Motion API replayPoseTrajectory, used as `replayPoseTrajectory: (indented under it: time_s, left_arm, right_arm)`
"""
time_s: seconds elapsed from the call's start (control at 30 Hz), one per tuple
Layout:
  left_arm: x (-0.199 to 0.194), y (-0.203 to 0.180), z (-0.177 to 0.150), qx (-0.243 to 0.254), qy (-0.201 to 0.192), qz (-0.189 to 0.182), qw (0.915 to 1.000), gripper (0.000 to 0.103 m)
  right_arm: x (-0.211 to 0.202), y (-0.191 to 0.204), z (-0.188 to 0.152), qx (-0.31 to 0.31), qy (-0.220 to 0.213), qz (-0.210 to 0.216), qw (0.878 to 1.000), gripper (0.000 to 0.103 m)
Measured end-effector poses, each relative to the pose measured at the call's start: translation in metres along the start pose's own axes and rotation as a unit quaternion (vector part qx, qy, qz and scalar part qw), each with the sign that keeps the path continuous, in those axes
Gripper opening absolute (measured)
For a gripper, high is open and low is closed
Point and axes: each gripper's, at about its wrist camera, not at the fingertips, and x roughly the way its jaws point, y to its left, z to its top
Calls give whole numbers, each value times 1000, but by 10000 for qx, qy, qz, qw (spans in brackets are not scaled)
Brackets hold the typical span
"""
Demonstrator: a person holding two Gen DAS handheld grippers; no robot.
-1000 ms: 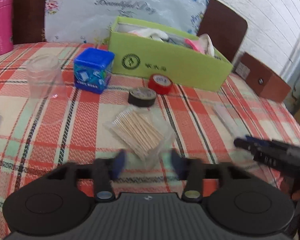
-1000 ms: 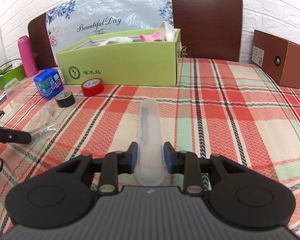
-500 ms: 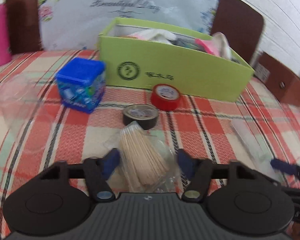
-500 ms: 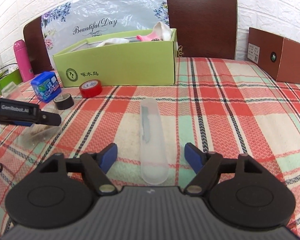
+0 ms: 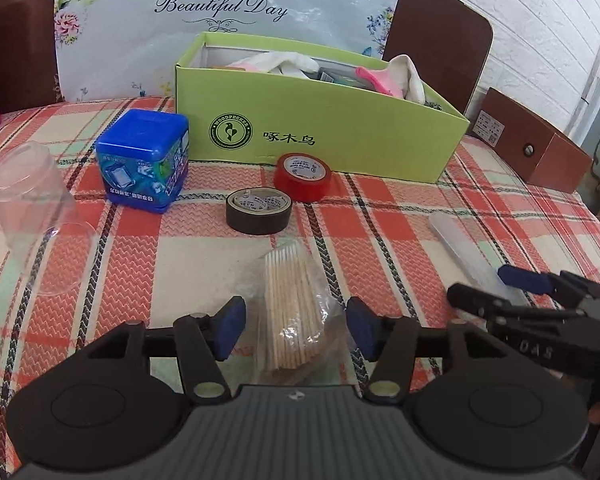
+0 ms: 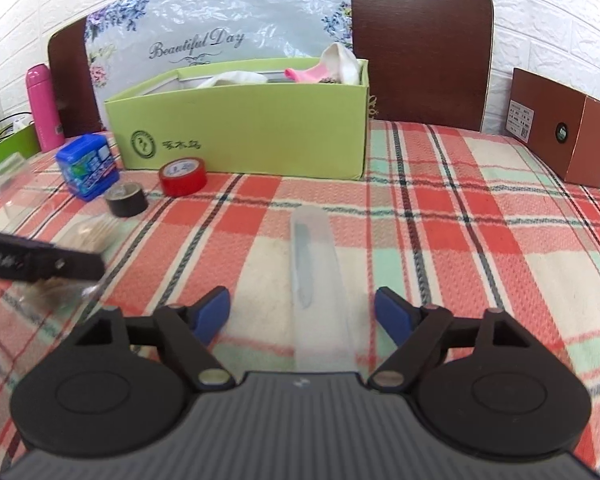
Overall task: Organize objects
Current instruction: 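Grasp the toothpick bag with the left tool while the right tool grasps the clear plastic case, then lower the toothpick bag and plastic case into the lime-green box and open both tools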
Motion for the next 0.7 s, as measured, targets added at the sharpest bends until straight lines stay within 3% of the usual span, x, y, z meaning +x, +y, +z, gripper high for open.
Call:
replayPoseTrajectory:
  time_s: [0.07,0.1,0.17,0.2,0.23,0.37,0.5,0.7]
  left_arm:
    - [1,-2,0,60,-3,25,10000,59]
    - [2,-2,1,113,-1,29,9999,59]
    - [4,-6,2,278,6,54,9996,47]
    - [4,-6,3,359,13,9,9994,33]
    - [4,-6,5,350,20,-55,9994,28]
    - [-8,-6,15,318,-123,-148,9993,23]
    - [-32,-7,41,370,-553,-395,9970,23]
    - [-50,-6,95,146,-1260,-439,9909,23]
  right_arm:
    - [2,-2,3,-65,11,33,10000,65]
    - [2,-1,3,-142,20,116,9998,53]
    - [0,3,3,-366,35,239,9990,40]
    - [0,6,4,-530,33,287,9982,33]
    - [-1,9,4,-700,21,330,9970,28]
    - [-12,14,13,-897,-229,482,9945,27]
    - [-34,15,34,-761,-646,904,9909,27]
    - [-37,18,84,-536,-1052,1177,9860,27]
